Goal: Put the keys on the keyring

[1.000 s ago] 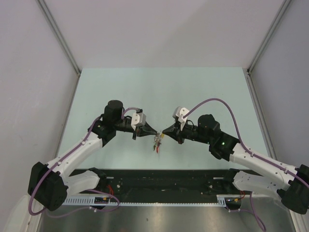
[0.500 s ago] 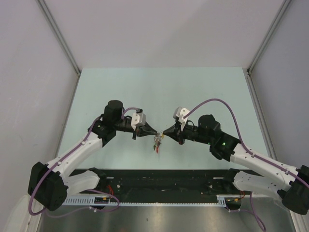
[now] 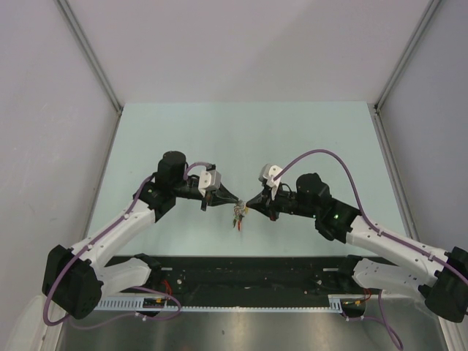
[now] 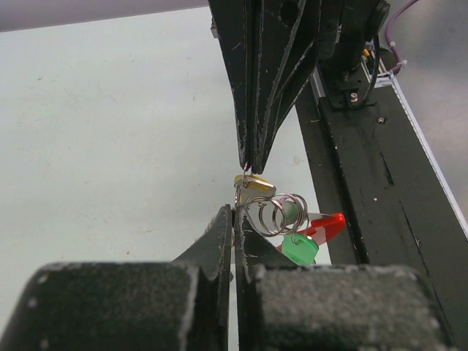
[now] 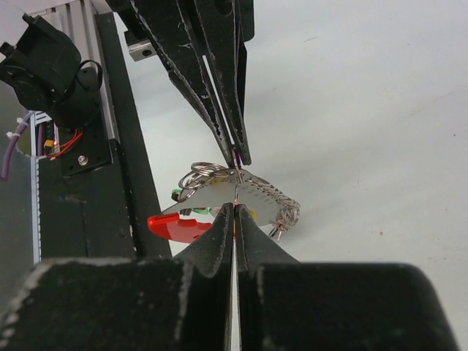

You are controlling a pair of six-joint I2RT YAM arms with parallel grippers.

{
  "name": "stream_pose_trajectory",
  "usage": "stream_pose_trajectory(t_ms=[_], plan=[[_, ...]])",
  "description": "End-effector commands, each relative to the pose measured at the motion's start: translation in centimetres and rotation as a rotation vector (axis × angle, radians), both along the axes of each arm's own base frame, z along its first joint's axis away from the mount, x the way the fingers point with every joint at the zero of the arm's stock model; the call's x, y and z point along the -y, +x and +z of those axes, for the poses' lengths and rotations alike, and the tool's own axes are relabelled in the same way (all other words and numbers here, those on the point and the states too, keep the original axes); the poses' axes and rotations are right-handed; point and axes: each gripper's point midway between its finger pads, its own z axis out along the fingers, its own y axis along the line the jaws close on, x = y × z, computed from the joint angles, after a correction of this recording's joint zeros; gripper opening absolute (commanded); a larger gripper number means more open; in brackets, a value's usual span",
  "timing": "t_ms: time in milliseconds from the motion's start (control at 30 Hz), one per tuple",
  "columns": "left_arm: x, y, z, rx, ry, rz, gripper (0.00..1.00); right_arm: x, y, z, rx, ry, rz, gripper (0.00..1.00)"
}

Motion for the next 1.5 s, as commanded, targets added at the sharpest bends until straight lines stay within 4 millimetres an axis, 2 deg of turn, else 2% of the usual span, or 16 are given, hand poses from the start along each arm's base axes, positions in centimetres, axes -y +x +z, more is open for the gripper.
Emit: stream_pose_trajectory(t_ms=[0,1467], plan=[[0.19,-0.06,1.51,0.055,-0.043,-0.029,0.0,-0.27,0.11,0.8,0.029,0.01,0.008,0.0],[0.33,-0.66,1.46,0.02,-0.042,-0.072,0.0,-0.43,0.2,0.9,0.073,-0.002,0.01,0.0]])
